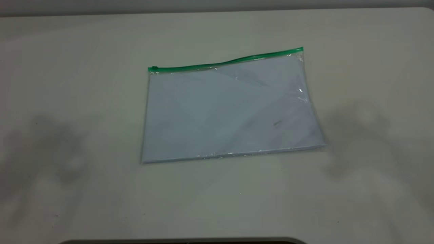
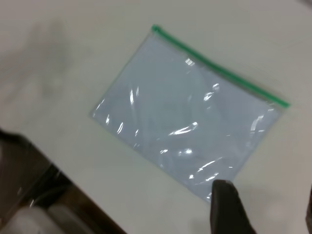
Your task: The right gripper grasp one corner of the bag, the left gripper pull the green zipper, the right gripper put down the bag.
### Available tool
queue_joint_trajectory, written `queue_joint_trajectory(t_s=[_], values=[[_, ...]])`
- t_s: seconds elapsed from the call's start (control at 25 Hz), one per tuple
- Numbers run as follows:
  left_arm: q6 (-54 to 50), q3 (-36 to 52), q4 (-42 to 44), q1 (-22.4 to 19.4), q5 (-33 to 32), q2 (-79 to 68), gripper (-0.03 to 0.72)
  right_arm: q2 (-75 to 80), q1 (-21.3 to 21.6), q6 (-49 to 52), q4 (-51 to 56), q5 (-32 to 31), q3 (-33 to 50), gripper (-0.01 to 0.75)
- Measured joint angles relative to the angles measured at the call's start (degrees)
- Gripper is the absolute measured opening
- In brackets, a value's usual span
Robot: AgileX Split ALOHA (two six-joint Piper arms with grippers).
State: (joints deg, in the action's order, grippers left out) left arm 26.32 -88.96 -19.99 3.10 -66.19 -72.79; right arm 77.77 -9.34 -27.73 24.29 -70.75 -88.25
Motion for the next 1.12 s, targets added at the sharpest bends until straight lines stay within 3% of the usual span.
queue_joint_trajectory(t_s=[0.16, 0.32, 0.8, 0.92, 1.12], values=[[-6.3, 0.1, 5.3, 0.0, -0.7, 4.0, 0.452, -10.1, 0.0, 6.3, -3.9, 0.0, 5.0, 0.425], [-9.0, 4.7, 7.3, 0.0, -0.7, 8.1, 0.452, -18.9, 0.0, 10.9, -9.3, 0.0, 15.6, 0.425], [-11.1, 43.8, 8.4, 0.0, 0.2, 24.3, 0.452, -40.0, 0.0, 28.4, -26.1, 4.4, 54.1, 0.425], [-11.1, 52.0, 8.4, 0.0, 3.5, 27.8, 0.452, -44.3, 0.0, 29.5, -26.5, 6.1, 59.6, 0.425], [-11.1, 59.9, 8.4, 0.0, 8.2, 33.0, 0.452, -47.6, 0.0, 29.6, -26.6, 7.3, 60.6, 0.425]])
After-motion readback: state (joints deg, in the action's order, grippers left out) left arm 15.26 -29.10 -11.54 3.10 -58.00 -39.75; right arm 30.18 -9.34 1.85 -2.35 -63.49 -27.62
